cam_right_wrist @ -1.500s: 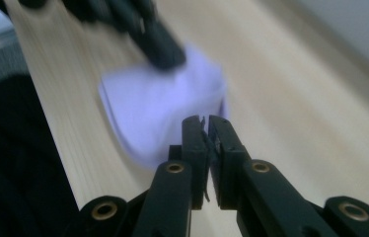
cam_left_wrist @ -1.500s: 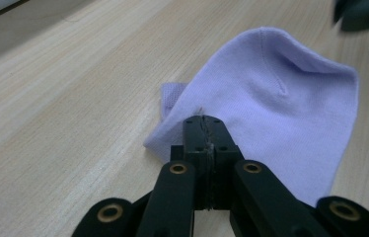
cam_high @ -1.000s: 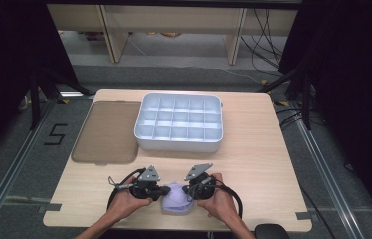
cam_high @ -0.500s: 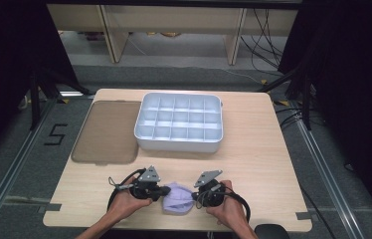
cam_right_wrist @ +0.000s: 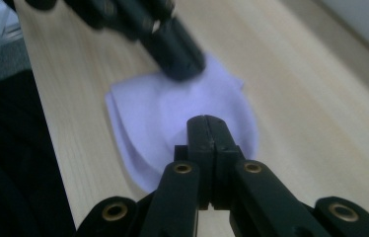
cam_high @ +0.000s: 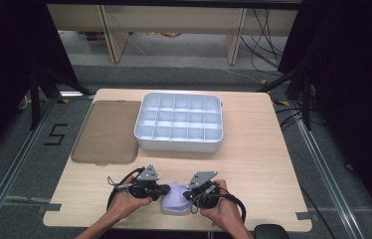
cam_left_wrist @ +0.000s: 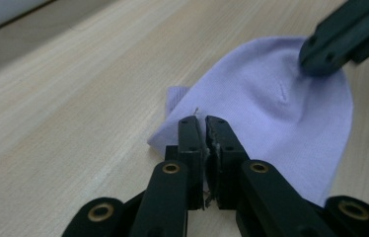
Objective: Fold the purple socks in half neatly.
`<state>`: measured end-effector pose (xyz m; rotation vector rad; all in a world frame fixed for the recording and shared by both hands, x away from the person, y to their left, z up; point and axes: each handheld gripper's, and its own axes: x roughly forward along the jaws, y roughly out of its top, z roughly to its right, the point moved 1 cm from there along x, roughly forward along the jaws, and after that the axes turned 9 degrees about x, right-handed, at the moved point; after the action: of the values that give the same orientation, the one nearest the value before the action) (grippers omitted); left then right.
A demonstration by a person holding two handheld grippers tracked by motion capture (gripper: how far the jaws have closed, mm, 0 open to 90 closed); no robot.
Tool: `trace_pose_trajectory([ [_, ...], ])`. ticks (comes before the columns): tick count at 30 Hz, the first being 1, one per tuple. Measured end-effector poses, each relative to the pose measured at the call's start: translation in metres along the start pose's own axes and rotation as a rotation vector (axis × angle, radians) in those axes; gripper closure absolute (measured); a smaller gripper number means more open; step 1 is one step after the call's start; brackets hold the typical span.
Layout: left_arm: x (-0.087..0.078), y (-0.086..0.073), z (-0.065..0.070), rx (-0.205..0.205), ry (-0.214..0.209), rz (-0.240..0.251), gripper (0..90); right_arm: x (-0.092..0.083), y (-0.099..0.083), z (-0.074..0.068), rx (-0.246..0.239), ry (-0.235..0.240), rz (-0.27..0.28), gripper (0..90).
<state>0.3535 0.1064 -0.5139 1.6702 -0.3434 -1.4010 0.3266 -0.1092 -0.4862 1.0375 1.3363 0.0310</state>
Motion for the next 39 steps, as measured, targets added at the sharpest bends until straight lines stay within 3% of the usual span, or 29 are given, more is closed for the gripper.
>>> trace_pose_trajectory([
  [3,-0.012,0.002,0.009,-0.001,-0.02,0.044,84.2,0.006,-0.005,0.0,-0.005,0.001,-0.029,90.0],
  [5,-0.021,0.001,0.025,0.021,-0.038,0.065,84.2,0.009,-0.007,0.0,0.0,-0.001,-0.035,90.0],
  [6,-0.024,-0.002,0.031,0.074,-0.04,0.049,84.2,0.008,-0.007,0.0,0.001,-0.003,-0.051,90.0],
  [7,-0.024,-0.004,0.037,0.051,-0.051,0.049,84.1,0.009,-0.007,0.0,0.0,0.002,-0.049,90.0],
  [9,-0.021,-0.011,0.04,0.083,-0.066,0.009,84.0,0.009,-0.007,-0.001,0.0,-0.006,-0.055,90.0],
  [10,-0.018,-0.014,0.042,0.062,-0.065,-0.009,83.9,0.009,-0.007,-0.002,0.007,-0.005,-0.062,90.0],
  [11,-0.016,-0.017,0.038,0.084,-0.057,-0.04,83.9,0.01,-0.008,-0.004,0.027,-0.012,-0.065,90.0],
  [12,-0.014,-0.02,0.036,0.053,-0.058,-0.032,84.2,0.01,-0.008,-0.002,-0.002,0.002,-0.055,90.0],
  [13,-0.014,-0.02,0.035,0.036,-0.066,-0.024,84.3,0.01,-0.009,-0.003,0.008,0.002,-0.066,90.0],
  [15,-0.02,-0.017,0.033,0.039,-0.052,-0.005,83.6,0.01,-0.009,-0.004,0.025,-0.003,-0.063,90.0],
  [16,-0.024,-0.014,0.03,0.043,-0.045,0.009,83.2,0.01,-0.009,-0.002,0.004,0.008,-0.041,90.0],
  [17,-0.027,-0.013,0.029,0.038,-0.037,0.02,82.6,0.006,-0.008,-0.003,0.029,-0.002,-0.056,90.0],
  [18,-0.03,-0.012,0.027,0.031,-0.024,0.027,82.3,0.007,-0.007,-0.001,0.013,-0.011,-0.033,90.0],
  [19,-0.032,-0.011,0.026,0.003,-0.021,0.042,81.8,0.004,-0.005,-0.002,0.014,0.001,-0.016,90.0],
  [20,-0.034,-0.012,0.022,-0.003,-0.015,0.037,80.0,0.0,-0.004,-0.003,0.045,-0.029,-0.025,90.0],
  [21,-0.035,-0.013,0.02,-0.029,-0.013,0.04,77.3,-0.003,-0.001,-0.003,0.039,-0.037,-0.02,90.0],
  [22,-0.036,-0.014,0.018,-0.052,-0.008,0.038,76.6,-0.001,0.002,-0.001,-0.021,0.005,0.034,90.0],
  [23,-0.036,-0.015,0.017,-0.064,-0.008,0.041,74.7,-0.003,0.003,-0.003,-0.002,0.003,0.031,90.0],
  [24,-0.035,-0.016,0.017,-0.098,-0.004,0.041,72.4,-0.004,0.005,-0.003,-0.015,0.013,0.025,90.0],
  [25,-0.035,-0.017,0.015,-0.094,-0.01,0.032,69.3,-0.001,0.006,-0.003,-0.041,0.012,0.039,90.0],
  [26,-0.034,-0.018,0.014,-0.109,-0.019,0.024,66.8,-0.001,0.007,-0.006,0.01,0.008,0.003,90.0],
  [27,-0.034,-0.018,0.014,-0.127,-0.019,0.02,62.3,0.004,0.007,-0.006,-0.026,0.013,0.01,90.0],
  [28,-0.032,-0.018,0.014,-0.145,-0.028,0.029,60.9,0.007,0.007,-0.008,-0.014,0.021,0.003,90.0],
  [32,-0.027,-0.02,0.016,-0.186,-0.063,-0.022,55.9,0.011,0.004,-0.009,-0.006,0.027,-0.036,90.0],
  [37,-0.017,-0.021,0.019,-0.206,-0.094,-0.049,55.8,0.013,0.003,-0.008,-0.036,0.015,-0.009,90.0],
  [39,-0.015,-0.02,0.021,-0.181,-0.092,-0.058,56.2,0.011,0.002,-0.008,-0.022,0.021,-0.021,90.0],
])
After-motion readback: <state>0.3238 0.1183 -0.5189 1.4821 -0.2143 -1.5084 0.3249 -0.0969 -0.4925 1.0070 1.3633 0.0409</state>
